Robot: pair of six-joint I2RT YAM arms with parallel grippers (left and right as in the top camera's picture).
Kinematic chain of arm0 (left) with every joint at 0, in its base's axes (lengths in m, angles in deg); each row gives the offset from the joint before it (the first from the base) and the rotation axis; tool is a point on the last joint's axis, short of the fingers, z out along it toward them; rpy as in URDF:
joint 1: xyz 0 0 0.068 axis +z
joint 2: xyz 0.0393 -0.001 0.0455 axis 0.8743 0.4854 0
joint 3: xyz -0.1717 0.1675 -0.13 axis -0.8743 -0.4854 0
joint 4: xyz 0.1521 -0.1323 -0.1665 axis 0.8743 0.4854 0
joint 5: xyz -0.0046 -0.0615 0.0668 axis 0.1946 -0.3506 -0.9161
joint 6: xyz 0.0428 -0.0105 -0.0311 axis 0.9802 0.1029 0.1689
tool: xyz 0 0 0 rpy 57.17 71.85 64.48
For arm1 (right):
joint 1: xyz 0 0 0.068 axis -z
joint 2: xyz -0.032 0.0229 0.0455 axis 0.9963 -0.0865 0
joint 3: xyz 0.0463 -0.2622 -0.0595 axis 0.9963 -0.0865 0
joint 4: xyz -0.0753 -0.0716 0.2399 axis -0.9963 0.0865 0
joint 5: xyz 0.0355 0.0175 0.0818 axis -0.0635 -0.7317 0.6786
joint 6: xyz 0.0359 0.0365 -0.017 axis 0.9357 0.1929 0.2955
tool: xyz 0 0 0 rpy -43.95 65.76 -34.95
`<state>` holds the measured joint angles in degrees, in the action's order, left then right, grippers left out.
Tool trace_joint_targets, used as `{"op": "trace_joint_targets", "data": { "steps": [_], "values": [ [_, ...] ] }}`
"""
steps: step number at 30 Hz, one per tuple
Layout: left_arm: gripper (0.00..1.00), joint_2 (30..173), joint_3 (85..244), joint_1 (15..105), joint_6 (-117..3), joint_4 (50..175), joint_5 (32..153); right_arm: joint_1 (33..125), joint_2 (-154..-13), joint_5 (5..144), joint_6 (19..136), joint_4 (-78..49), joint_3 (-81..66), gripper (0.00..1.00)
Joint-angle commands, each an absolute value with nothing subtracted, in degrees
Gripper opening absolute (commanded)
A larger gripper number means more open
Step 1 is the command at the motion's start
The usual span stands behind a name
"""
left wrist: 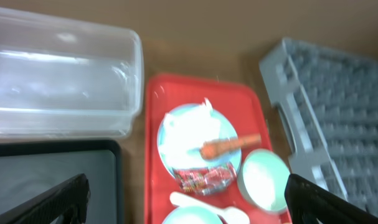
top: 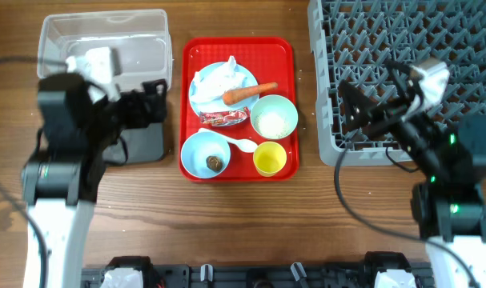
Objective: Sort waste into correct bins and load items into the dishwasher rack
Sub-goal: 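Reach left gripper to white tissue on plate and grasp it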
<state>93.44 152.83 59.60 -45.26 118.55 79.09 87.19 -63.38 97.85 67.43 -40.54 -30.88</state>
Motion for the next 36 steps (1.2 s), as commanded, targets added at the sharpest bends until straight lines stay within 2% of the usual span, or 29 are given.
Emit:
{"op": "trace_joint_targets", "data": {
  "steps": [1,6,9,15,22,29,36],
  "values": [
    [1.0,101.3,159.7,54.4,-41.5,122.0,79.6,87.1,-69.5,101.3,60.5,-31.6,-21.2,1.0],
    [1.0,113.1,166.0,48.0,-41.5,125.2,79.6,87.1,-78.3,101.3,57.6,-15.7,-9.4,1.0],
    [1.0,119.4,167.9,45.6,-41.5,125.6,80.3,87.1,-81.7,101.3,57.7,-11.3,-5.9,1.0],
    [1.0,129.7,167.9,43.3,-41.6,121.5,79.2,87.1,-83.6,101.3,62.3,-8.6,-5.9,1.0],
    [1.0,136.3,167.9,43.1,-42.4,112.8,78.3,87.1,-83.6,100.2,62.1,-3.5,-5.9,1.0],
    [0.98,140.1,167.9,42.8,-58.5,103.9,65.3,87.1,-83.7,100.2,62.2,-2.5,-5.9,1.0],
    [0.98,147.2,167.9,42.4,-59.8,101.6,65.0,87.1,-84.8,100.2,62.3,-1.7,-5.9,1.0]
  ]
}}
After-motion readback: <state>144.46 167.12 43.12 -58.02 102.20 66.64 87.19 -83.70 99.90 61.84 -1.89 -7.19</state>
